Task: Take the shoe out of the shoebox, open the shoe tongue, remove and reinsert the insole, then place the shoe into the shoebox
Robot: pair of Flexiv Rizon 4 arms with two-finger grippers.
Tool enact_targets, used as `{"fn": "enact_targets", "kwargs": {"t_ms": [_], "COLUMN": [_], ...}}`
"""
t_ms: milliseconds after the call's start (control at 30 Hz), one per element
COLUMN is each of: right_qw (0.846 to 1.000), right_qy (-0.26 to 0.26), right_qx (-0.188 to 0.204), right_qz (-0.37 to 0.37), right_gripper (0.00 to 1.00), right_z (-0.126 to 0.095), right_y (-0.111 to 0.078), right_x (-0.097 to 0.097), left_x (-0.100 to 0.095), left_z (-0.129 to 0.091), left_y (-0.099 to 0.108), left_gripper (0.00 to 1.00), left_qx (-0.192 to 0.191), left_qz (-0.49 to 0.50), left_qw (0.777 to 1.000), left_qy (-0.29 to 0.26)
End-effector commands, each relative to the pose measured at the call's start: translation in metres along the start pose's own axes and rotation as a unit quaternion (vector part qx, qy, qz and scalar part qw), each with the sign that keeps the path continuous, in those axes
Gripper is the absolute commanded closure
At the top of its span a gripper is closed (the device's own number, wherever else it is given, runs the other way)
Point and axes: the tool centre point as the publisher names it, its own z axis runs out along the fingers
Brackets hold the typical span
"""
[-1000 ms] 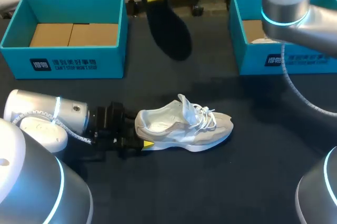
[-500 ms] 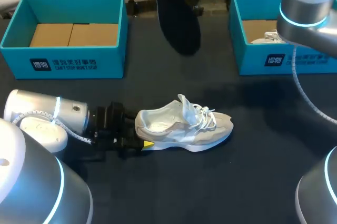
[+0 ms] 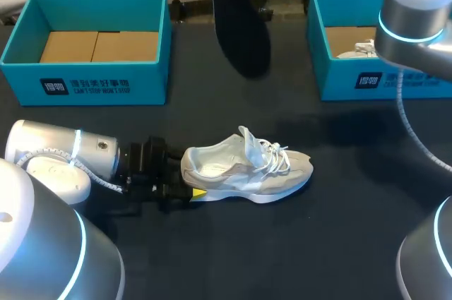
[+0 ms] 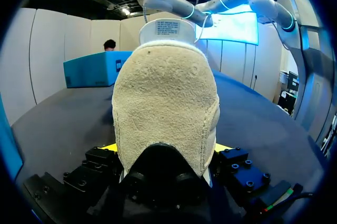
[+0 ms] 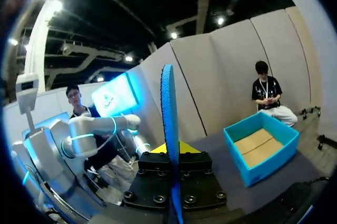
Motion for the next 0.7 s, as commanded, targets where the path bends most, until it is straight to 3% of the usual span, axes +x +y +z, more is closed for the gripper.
{"fn": "enact_targets", "kwargs": {"t_ms": [33,333,700], "right_qw": [0.999,0.994,0.988], "right_qy": [-0.016,-0.041,-0.066], "right_qx": [0.016,0.002,-0.040], "right_qz": [0.046,0.097,0.131], "right_gripper": [1.00,1.00,1.00], "right_z": [-0.026,-0.058,-0.072], "right_y": [0.004,0.004,-0.006], "right_x": [0.023,0.063,0.099], "left_x": [0.000,0.000,0.000], "left_z": [0.001,0.001,0.001], "left_y": [0.002,0.002,0.002], "left_gripper": [1.00,1.00,1.00], "left_qx": [-0.002,-0.002,-0.002], "left_qz": [0.000,0.000,0.000], "left_qw": [1.000,1.000,1.000], "left_qy": [0.000,0.000,0.000]}}
